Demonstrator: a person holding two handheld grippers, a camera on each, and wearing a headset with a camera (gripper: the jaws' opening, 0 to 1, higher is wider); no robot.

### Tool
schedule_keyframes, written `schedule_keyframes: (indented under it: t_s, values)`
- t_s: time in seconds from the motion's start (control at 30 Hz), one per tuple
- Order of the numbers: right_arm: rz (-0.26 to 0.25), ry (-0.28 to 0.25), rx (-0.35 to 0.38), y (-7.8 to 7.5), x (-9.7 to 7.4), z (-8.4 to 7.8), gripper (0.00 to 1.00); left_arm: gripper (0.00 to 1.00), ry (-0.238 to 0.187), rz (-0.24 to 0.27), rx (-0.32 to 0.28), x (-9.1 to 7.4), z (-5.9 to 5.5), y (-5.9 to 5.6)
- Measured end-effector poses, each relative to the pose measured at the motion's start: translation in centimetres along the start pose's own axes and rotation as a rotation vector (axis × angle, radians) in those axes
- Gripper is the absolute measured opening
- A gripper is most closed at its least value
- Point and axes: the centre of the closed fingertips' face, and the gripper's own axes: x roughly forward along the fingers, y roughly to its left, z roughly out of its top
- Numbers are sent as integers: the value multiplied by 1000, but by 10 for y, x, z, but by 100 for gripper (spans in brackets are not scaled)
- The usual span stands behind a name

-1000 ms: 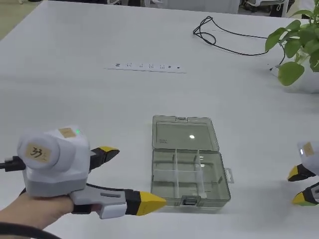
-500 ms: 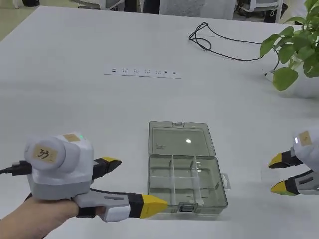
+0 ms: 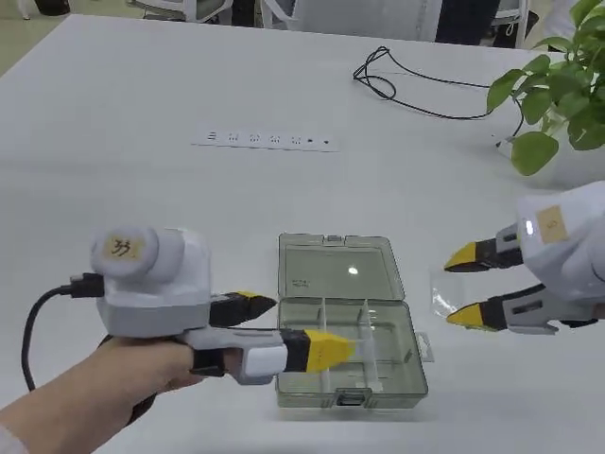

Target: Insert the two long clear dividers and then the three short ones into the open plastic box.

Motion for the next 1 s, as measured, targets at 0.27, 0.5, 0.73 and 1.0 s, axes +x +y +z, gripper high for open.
schedule_keyframes:
  t_s: [0.27, 0.5, 0.73, 1.0]
  values:
    - [-16, -14, -88, 2, 10, 35, 32, 52, -37, -28, -164, 19, 13, -10]
    - [-28, 11, -173, 11, 16, 55, 32, 34, -31, -48, -205, 31, 16, -18]
    - [-47, 27, -260, 18, 20, 63, 32, 18, -41, -68, -224, 33, 17, -24]
    - [-58, 13, -244, 19, 20, 71, 32, 6, -58, -59, -238, 34, 16, -25]
